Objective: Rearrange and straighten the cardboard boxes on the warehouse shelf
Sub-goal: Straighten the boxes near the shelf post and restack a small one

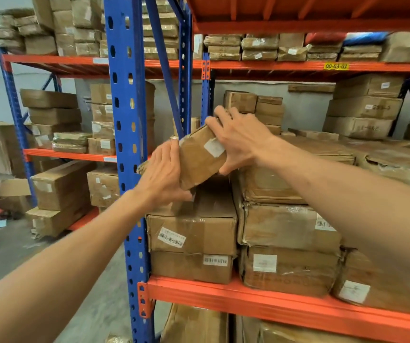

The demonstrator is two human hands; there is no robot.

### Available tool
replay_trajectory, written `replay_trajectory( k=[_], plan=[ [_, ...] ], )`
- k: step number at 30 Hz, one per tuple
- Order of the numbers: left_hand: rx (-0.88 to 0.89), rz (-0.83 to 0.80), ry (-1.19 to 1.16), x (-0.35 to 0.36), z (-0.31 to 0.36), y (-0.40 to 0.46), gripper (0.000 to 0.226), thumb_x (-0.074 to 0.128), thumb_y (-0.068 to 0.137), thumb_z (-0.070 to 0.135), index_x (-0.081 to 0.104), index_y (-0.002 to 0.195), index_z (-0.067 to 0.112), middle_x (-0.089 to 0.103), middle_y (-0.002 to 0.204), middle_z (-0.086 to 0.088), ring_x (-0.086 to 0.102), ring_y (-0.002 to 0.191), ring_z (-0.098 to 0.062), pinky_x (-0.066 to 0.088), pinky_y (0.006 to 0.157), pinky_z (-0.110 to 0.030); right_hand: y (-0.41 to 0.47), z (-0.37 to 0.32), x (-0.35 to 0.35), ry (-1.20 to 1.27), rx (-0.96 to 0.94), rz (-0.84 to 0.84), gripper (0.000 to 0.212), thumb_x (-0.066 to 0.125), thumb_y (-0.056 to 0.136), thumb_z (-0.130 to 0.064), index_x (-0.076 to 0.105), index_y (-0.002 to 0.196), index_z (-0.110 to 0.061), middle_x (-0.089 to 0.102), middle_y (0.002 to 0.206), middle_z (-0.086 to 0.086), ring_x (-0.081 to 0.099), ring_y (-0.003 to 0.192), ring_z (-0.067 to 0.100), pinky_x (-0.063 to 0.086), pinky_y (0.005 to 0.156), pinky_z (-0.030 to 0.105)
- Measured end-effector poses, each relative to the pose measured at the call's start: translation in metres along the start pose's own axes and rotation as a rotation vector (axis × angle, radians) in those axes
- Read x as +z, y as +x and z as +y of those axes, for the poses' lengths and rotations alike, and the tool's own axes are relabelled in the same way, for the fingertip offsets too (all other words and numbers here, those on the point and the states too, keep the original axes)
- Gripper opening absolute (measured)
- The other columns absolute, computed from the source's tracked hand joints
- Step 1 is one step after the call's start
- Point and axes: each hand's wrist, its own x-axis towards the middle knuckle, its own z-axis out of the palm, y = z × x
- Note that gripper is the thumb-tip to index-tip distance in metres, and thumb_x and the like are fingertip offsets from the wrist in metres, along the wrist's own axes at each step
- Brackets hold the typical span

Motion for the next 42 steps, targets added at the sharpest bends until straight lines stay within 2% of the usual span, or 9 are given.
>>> replay_trajectory(
  k=[9, 14, 17, 20, 24, 28, 31, 34, 42],
  plan=[
    [0.101, -0.021, 0.042, 0.002, -0.013, 0.001, 0.129, 0.090, 0.055, 0.046, 0.021, 0.152, -0.005, 0.038, 0.143, -0.024, 0.037, 0.132, -0.039, 0.030, 0.116, -0.049, -0.013, -0.013, 0.018, 0.075, 0.092, 0.094, 0.119, 0.083, 0.057, -0.069, 0.035, 0.142, 0.000, 0.043, 0.136, 0.024, 0.053, 0.111, 0.040, 0.055, 0.077, 0.043],
    [0.137, -0.025, -0.007, 0.000, -0.023, 0.012, 0.128, 0.084, 0.057, 0.057, 0.021, 0.152, -0.002, 0.038, 0.143, -0.021, 0.037, 0.130, -0.036, 0.030, 0.115, -0.048, -0.021, -0.012, 0.041, 0.307, 0.230, 0.048, 0.135, 0.093, 0.062, -0.045, 0.004, 0.161, -0.024, 0.001, 0.166, 0.012, 0.025, 0.140, 0.048, 0.040, 0.106, 0.066],
    [0.150, -0.035, -0.025, -0.002, -0.025, 0.012, 0.127, 0.080, 0.057, 0.059, 0.020, 0.152, 0.000, 0.037, 0.143, -0.019, 0.036, 0.130, -0.035, 0.032, 0.113, -0.048, -0.033, 0.001, 0.060, 0.461, 0.529, -0.048, 0.139, 0.091, 0.068, -0.030, -0.014, 0.159, -0.038, -0.007, 0.168, 0.018, 0.048, 0.127, 0.050, 0.042, 0.100, 0.062],
    [0.167, -0.032, -0.017, 0.001, -0.029, 0.010, 0.128, 0.081, 0.057, 0.058, 0.019, 0.152, -0.001, 0.037, 0.142, -0.020, 0.036, 0.128, -0.035, 0.032, 0.112, -0.047, -0.028, 0.010, 0.063, 0.418, 0.628, -0.223, 0.090, 0.072, 0.079, -0.039, 0.028, 0.156, -0.026, 0.060, 0.126, 0.019, 0.060, 0.090, 0.033, 0.044, 0.083, 0.043],
    [0.201, -0.038, -0.004, 0.002, -0.034, 0.009, 0.132, 0.088, 0.058, 0.055, 0.017, 0.154, -0.003, 0.036, 0.144, -0.022, 0.034, 0.130, -0.036, 0.029, 0.114, -0.047, -0.019, 0.022, 0.060, 0.331, 0.523, -0.331, 0.046, 0.062, 0.082, -0.052, 0.066, 0.121, -0.029, 0.058, 0.093, 0.004, 0.058, 0.091, 0.032, 0.037, 0.077, 0.041],
    [0.281, -0.024, 0.035, 0.007, -0.040, 0.002, 0.129, 0.076, 0.060, 0.063, 0.017, 0.154, -0.003, 0.035, 0.145, -0.021, 0.033, 0.132, -0.037, 0.028, 0.115, -0.049, -0.031, 0.033, 0.072, 0.332, 0.361, -0.306, 0.077, 0.062, 0.086, -0.060, 0.034, 0.154, -0.036, 0.065, 0.127, 0.009, 0.061, 0.111, 0.035, 0.045, 0.096, 0.049],
    [0.368, -0.103, 0.163, 0.015, -0.049, 0.002, 0.130, 0.073, 0.062, 0.065, 0.014, 0.156, -0.004, 0.035, 0.148, -0.023, 0.035, 0.134, -0.042, 0.029, 0.117, -0.052, -0.038, 0.048, 0.069, 0.488, 0.223, -0.543, 0.141, 0.082, 0.066, -0.069, -0.021, 0.157, -0.037, 0.010, 0.171, 0.008, 0.026, 0.150, 0.035, 0.025, 0.118, 0.060],
    [0.460, -0.312, 0.351, 0.027, -0.052, -0.005, 0.131, 0.069, 0.069, 0.068, -0.001, 0.157, 0.002, 0.031, 0.157, -0.027, 0.032, 0.142, -0.041, 0.023, 0.121, -0.047, -0.045, 0.063, 0.052, 0.731, 0.166, -0.581, 0.168, 0.088, 0.037, -0.080, -0.039, 0.144, -0.050, -0.031, 0.165, -0.004, -0.011, 0.154, 0.028, 0.002, 0.122, 0.061],
    [0.417, -0.299, 0.223, 0.030, -0.048, -0.009, 0.124, 0.072, 0.067, 0.071, 0.016, 0.157, 0.007, 0.038, 0.151, -0.020, 0.040, 0.136, -0.037, 0.035, 0.116, -0.047, -0.034, -0.001, 0.072, 0.036, -0.122, -0.431, 0.115, 0.052, 0.066, -0.094, 0.034, 0.158, -0.027, 0.023, 0.167, 0.011, -0.002, 0.156, 0.033, -0.017, 0.115, 0.066]
  ],
)
